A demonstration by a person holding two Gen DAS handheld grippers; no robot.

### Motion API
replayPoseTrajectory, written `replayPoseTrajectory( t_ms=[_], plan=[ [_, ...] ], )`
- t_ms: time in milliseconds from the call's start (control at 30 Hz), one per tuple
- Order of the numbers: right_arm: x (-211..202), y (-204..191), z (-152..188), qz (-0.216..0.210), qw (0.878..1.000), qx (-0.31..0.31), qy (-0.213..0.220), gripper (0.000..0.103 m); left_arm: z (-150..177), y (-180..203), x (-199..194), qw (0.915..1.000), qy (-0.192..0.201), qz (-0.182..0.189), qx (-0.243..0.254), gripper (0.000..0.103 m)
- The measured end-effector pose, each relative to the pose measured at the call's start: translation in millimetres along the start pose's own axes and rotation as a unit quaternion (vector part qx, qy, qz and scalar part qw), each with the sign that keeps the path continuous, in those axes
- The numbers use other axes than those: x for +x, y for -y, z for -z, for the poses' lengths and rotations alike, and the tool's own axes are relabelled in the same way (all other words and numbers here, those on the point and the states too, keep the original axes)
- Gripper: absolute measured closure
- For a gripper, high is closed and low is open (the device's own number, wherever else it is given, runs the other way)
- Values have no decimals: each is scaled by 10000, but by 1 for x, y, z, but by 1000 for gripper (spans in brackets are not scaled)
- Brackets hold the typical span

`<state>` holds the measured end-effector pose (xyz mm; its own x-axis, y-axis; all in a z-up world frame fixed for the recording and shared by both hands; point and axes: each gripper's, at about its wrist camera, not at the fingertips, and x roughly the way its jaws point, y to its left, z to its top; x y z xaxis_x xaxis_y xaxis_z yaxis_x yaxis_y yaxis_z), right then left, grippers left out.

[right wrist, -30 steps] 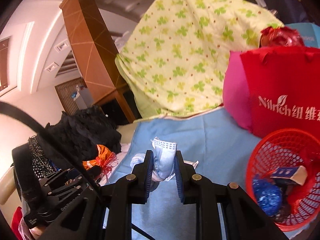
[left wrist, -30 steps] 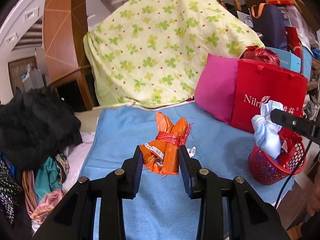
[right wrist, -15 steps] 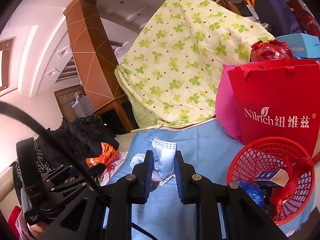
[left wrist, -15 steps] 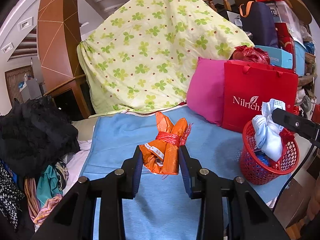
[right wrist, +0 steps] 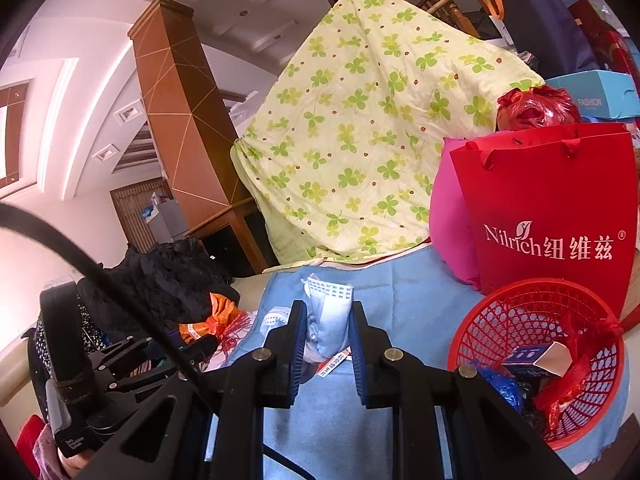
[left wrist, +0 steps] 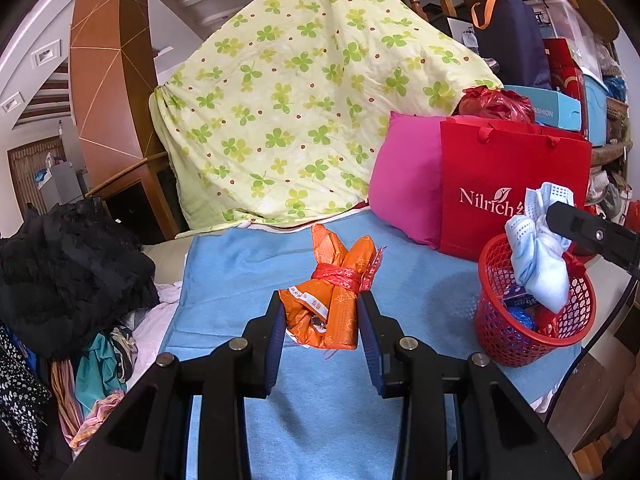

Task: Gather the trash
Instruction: 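Carry the orange bag and white tissue over the red mesh basket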

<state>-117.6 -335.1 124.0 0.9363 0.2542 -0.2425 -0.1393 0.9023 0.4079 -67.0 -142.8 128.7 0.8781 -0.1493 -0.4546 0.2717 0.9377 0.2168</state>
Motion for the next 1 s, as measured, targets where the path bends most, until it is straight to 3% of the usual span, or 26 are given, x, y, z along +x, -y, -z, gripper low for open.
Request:
replayPoseTrajectory(
  t_ms=[1000],
  plan=[
    [-20, 14, -5, -40, 9996, 159, 242, 81, -5, 24, -6, 9994, 11, 87, 343, 65]
  ],
)
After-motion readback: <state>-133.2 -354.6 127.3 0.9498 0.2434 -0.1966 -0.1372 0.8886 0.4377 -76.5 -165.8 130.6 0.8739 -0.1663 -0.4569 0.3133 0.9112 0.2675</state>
